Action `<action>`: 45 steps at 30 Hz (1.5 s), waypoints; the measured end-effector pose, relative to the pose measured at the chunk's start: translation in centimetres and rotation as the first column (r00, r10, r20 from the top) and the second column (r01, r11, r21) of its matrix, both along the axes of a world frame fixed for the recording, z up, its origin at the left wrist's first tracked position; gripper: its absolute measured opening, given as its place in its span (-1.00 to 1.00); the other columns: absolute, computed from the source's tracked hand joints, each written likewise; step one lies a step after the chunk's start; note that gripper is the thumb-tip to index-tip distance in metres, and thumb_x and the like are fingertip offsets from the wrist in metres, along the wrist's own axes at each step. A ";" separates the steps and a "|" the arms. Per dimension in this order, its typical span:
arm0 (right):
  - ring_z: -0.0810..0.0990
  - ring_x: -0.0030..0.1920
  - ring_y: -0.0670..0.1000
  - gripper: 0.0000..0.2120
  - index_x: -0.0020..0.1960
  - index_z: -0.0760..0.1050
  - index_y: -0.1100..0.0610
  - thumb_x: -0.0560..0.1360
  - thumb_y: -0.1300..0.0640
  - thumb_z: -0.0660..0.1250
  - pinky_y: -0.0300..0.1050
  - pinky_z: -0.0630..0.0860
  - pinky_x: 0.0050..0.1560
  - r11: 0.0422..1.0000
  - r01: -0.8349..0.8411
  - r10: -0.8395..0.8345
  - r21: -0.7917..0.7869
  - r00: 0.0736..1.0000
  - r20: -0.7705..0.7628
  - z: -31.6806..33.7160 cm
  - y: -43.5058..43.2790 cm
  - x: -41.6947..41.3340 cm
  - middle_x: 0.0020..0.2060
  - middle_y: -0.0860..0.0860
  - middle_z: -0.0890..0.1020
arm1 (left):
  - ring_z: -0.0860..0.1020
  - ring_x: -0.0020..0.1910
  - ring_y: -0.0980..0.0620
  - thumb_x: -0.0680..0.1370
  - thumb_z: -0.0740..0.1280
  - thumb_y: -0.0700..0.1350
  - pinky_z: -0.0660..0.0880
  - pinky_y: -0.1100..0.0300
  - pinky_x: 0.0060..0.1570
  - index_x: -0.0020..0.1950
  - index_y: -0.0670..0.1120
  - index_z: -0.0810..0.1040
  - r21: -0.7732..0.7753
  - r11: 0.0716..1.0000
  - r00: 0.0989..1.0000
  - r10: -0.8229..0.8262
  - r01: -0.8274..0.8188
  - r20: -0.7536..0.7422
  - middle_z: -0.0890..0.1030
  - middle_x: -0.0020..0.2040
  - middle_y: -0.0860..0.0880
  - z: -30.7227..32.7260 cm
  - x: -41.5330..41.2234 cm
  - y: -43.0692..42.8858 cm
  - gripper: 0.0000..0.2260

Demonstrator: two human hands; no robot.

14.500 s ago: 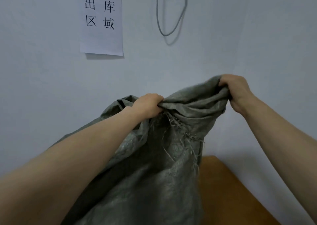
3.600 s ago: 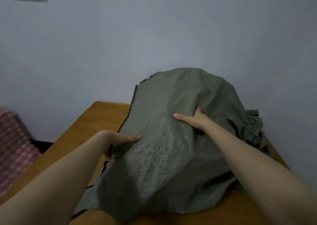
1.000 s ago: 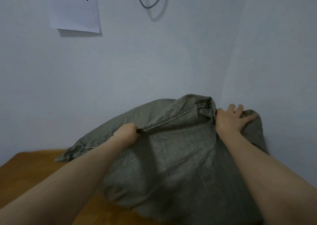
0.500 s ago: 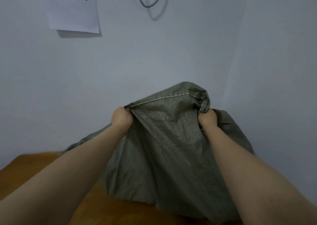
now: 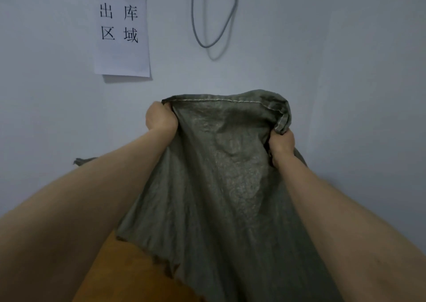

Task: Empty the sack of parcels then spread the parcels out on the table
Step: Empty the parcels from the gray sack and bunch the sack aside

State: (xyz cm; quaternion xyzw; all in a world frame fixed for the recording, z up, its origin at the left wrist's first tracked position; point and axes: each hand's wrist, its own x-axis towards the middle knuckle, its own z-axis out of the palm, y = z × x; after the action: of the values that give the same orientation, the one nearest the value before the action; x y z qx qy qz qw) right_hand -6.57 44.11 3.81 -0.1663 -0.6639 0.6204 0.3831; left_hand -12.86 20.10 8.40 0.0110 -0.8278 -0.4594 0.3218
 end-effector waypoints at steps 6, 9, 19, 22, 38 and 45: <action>0.53 -0.06 0.07 -0.80 0.11 0.50 0.15 0.58 0.19 0.14 -0.12 0.48 -0.04 0.991 0.100 -0.091 0.090 0.991 -0.099 2.9 3.2 0.1 0.05 0.18 0.59 | 0.45 0.26 -0.18 0.66 0.01 -0.15 0.35 0.08 0.20 0.23 -0.31 0.45 0.101 0.995 0.998 -0.003 0.010 -0.069 0.49 0.26 -0.25 3.7 0.0 2.7 -0.67; 0.58 -0.06 0.10 -0.81 0.07 0.49 0.15 0.47 0.15 0.30 -0.08 0.53 -0.03 0.979 0.017 -0.027 0.205 0.998 0.049 1.0 4.1 0.2 0.06 0.22 0.60 | 0.46 0.23 -0.18 0.66 0.01 -0.16 0.35 0.11 0.15 0.21 -0.32 0.46 0.081 0.995 0.997 -0.063 0.066 -0.040 0.50 0.24 -0.24 2.3 -0.5 4.2 -0.67; 0.40 0.36 0.08 0.13 0.47 0.09 -0.12 0.04 -0.47 0.46 0.14 0.40 0.33 0.593 -0.724 0.492 0.352 0.672 0.554 1.9 -1.7 3.3 0.41 0.01 0.34 | 0.53 0.06 -0.29 0.62 0.13 -0.14 0.44 -0.02 -0.03 -0.33 -0.20 0.37 -0.006 0.969 0.967 -0.247 0.248 0.058 0.58 0.03 -0.35 -1.2 -0.4 8.8 -0.67; 0.08 0.52 0.16 0.39 0.42 -0.49 -0.24 0.05 -0.39 0.53 0.22 0.24 0.42 0.525 -0.670 0.169 0.525 0.686 0.708 0.2 -4.0 3.3 0.55 0.07 -0.12 | 0.46 -0.18 -0.36 0.61 0.15 -0.17 0.41 -0.05 -0.19 -0.43 -0.15 0.24 0.044 0.948 0.946 -0.318 0.316 0.066 0.45 -0.36 -0.23 -1.3 0.2 9.6 -0.62; 0.52 0.14 0.15 -0.76 0.18 0.43 -0.03 0.53 0.08 0.19 0.13 0.30 0.28 0.494 -0.210 -0.438 0.844 0.778 0.450 -3.9 3.4 -1.8 0.12 0.09 0.56 | -0.06 0.53 -0.18 0.36 0.30 0.40 -0.01 -0.24 0.44 0.54 0.02 0.06 -0.378 0.887 0.900 -0.086 0.264 0.426 0.03 0.55 -0.09 -6.2 -0.9 -0.9 -0.11; 0.52 0.09 0.17 -0.83 0.10 0.44 0.09 0.55 0.14 0.16 0.04 0.36 0.14 0.554 -0.105 -0.531 0.826 0.720 0.448 -4.5 6.2 -2.3 0.09 0.15 0.55 | -0.23 0.53 -0.15 0.47 0.19 0.34 -0.20 -0.23 0.45 0.55 -0.09 -0.17 -0.243 0.965 0.958 0.158 -0.099 0.238 -0.21 0.55 -0.18 -9.0 -1.6 -1.4 -0.11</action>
State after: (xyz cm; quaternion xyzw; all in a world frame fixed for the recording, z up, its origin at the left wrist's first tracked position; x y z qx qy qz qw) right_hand -8.88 50.31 -0.69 -0.2657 -0.9307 0.0920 0.2342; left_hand -14.42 18.74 -0.59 0.0871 -0.9072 -0.3337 0.2408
